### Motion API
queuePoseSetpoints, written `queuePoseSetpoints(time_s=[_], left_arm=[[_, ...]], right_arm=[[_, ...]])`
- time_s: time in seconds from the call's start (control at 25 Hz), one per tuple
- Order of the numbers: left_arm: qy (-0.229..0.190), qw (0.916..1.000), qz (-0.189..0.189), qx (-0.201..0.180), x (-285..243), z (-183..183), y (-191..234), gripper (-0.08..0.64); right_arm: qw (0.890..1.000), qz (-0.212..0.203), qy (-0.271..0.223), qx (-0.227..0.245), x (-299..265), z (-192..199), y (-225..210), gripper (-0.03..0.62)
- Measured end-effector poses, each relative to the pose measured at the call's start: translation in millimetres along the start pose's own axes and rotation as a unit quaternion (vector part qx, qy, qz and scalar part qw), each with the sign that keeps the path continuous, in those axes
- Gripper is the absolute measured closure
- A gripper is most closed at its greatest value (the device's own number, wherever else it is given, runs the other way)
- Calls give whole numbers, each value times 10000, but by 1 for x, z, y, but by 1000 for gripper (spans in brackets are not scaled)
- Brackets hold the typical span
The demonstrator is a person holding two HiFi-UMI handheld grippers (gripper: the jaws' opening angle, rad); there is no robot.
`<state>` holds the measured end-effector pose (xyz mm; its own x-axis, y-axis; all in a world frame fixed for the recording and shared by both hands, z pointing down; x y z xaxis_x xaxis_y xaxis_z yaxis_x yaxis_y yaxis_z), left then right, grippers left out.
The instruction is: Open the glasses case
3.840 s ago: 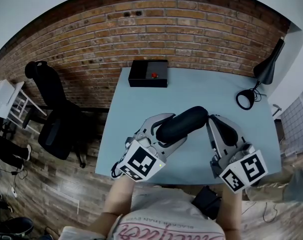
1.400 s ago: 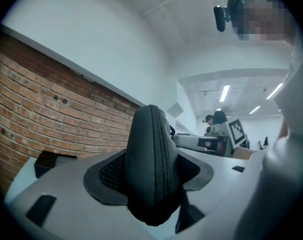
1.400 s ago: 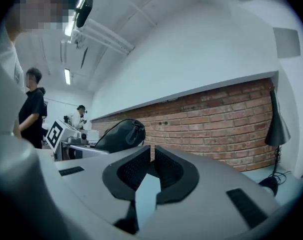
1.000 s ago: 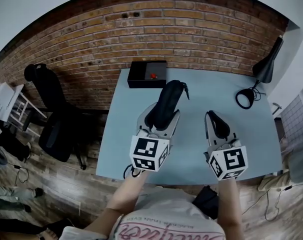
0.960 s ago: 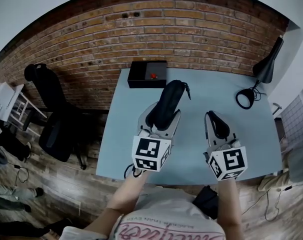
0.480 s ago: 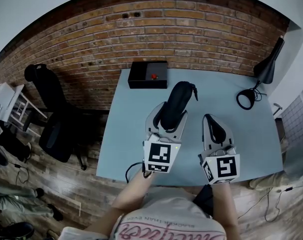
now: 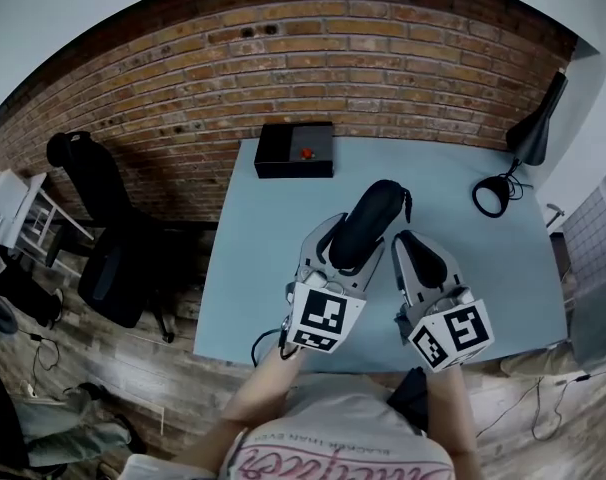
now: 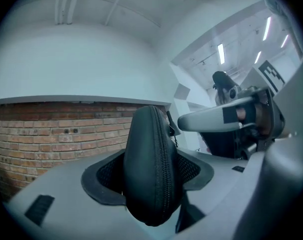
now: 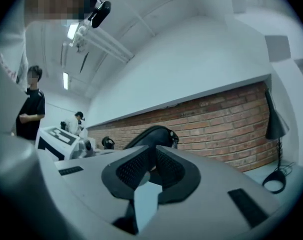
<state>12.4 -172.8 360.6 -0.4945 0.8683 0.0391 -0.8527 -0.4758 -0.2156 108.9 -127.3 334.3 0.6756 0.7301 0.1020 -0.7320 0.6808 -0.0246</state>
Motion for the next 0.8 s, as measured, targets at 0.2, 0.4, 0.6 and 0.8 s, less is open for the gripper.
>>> queuePoseSetpoints(time_s=[0.2, 0.4, 0.6, 0.8], left_arm=[[47, 9997, 233, -78, 5, 7, -8, 285], [-271, 9980, 561, 128, 12, 2, -12, 285], [-410, 9944, 962, 124, 18, -2, -11, 282], [-224, 9770, 1912, 922, 25, -4, -10, 252]], right_arm=[[9921, -601, 186, -1082, -11, 8, 5, 363], [9815, -832, 99, -1723, -12, 13, 2, 351], [9662, -961, -34, -2390, -10, 16, -4, 339], [9704, -1262, -166, -2051, -3, 15, -5, 339]])
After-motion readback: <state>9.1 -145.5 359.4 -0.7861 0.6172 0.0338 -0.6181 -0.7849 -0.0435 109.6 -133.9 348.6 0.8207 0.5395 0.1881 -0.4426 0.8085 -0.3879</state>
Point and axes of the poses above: the fingertips, and each gripper's own axes: x backward along the fingers, y to its left, z out of its underside, the point moved 5 cm from there along x, backward along the fingers, and after that the axes turned 13 degrees about -z, right-handed, at the moved point
